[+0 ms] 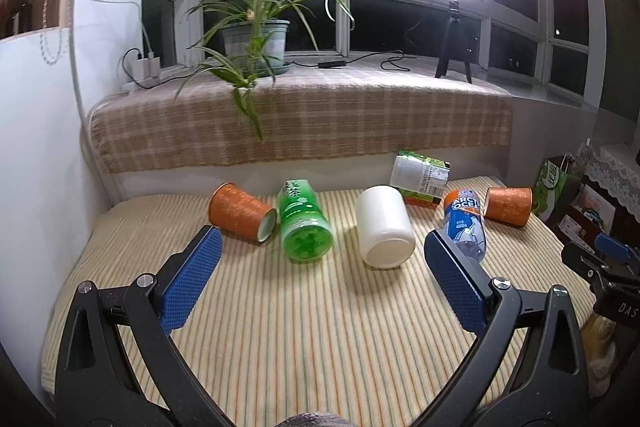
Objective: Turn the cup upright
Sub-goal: 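Move the left gripper to the white cup lying on its side and close on it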
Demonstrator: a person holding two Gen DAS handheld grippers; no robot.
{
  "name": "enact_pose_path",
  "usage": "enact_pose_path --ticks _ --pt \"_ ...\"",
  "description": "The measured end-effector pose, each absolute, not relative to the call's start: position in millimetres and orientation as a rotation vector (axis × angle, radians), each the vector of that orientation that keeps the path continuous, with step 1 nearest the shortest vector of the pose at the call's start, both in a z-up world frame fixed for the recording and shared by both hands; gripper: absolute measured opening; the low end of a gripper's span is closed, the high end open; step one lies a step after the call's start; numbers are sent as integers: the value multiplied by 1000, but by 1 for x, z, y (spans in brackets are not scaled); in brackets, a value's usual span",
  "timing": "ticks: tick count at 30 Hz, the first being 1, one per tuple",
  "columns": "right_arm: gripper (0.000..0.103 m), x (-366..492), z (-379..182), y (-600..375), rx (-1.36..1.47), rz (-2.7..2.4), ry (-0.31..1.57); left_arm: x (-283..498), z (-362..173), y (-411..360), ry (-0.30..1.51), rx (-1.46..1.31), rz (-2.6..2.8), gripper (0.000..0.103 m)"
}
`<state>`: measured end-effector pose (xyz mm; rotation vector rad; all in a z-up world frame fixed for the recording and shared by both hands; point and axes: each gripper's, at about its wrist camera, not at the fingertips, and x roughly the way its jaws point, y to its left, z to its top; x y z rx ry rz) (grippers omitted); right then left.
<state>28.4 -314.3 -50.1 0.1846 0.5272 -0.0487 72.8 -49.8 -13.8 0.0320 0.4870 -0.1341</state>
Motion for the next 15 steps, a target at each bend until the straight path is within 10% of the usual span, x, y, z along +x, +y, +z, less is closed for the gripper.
enact_pose_path --ticks 15 --pt "103 31 -71 -350 249 -115 565 142 -33 -77 669 -24 -284 98"
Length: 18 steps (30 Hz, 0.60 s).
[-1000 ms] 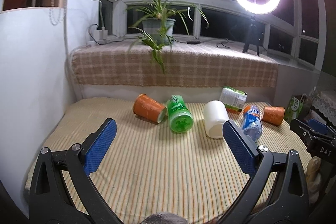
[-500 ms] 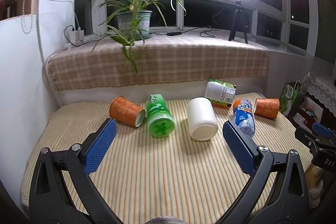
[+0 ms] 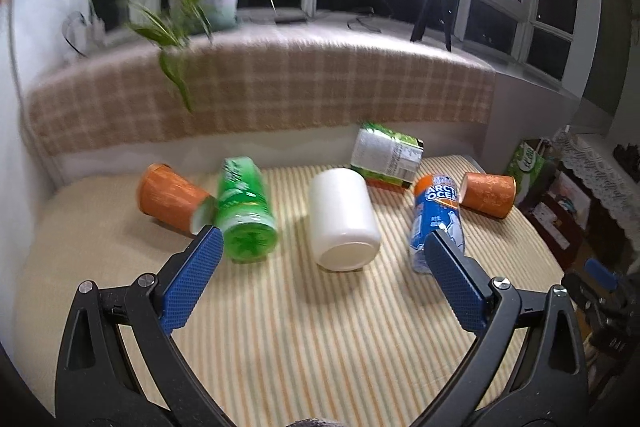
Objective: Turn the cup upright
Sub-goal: 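Move the left gripper to the white cup lying on its side and close on it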
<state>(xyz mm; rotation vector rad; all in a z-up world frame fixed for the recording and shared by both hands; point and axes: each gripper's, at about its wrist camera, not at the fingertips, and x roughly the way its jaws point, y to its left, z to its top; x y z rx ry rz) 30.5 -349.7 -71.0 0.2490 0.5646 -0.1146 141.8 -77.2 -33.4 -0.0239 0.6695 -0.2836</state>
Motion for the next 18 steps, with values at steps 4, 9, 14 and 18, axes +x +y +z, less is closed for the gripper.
enact_pose_path --ticks 4,9,14,18 --pt "103 30 -77 -361 277 -135 578 178 -45 -84 778 -56 -330 94" --pt "103 31 -88 -377 317 -159 601 216 -61 -97 890 -65 -375 85" --pt "103 31 -97 -391 352 -180 616 245 -73 -110 997 -84 -414 83" --pt "103 31 -102 -398 376 -188 624 266 -79 -116 1068 -78 -416 83"
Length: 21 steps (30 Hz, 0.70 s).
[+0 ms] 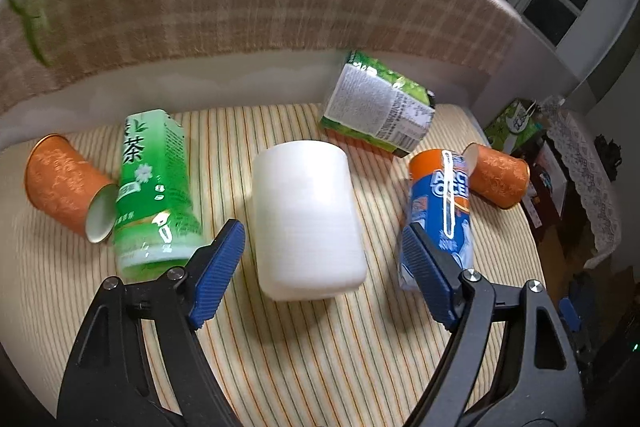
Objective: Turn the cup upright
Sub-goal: 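Move the left gripper to the white cup lying on its side and close on it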
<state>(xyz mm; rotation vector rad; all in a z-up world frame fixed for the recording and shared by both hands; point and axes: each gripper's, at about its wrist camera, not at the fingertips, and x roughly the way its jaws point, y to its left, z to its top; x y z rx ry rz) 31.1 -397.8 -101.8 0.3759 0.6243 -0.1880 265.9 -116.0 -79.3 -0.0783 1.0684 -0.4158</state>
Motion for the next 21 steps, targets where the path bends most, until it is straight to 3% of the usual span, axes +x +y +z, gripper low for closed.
enact_pose_path --ticks 19,21 --pt "103 31 -117 -422 477 -208 647 315 -128 -148 1287 33 -390 83" --pt "103 31 -117 -422 478 -209 649 317 -133 -149 1291 31 -390 77"
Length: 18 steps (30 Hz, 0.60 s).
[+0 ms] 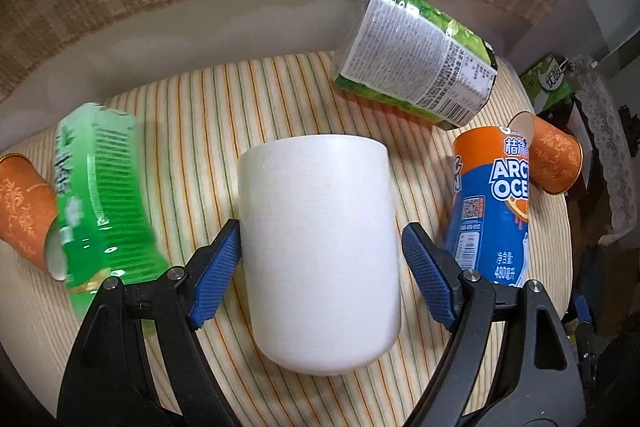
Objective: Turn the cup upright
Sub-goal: 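Move the left gripper to the white cup lying on its side and close on it, then lift the white cup with the left gripper and rotate it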
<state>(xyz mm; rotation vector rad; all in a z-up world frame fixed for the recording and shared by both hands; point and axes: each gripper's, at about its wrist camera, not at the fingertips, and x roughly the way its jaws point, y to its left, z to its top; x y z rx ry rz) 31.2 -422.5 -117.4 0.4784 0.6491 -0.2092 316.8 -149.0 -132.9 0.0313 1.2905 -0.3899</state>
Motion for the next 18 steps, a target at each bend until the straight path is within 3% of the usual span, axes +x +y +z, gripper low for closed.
enact_pose_path --ticks 18 --pt "103 25 -105 -406 460 -177 632 273 -93 -135 1203 23 -445 76"
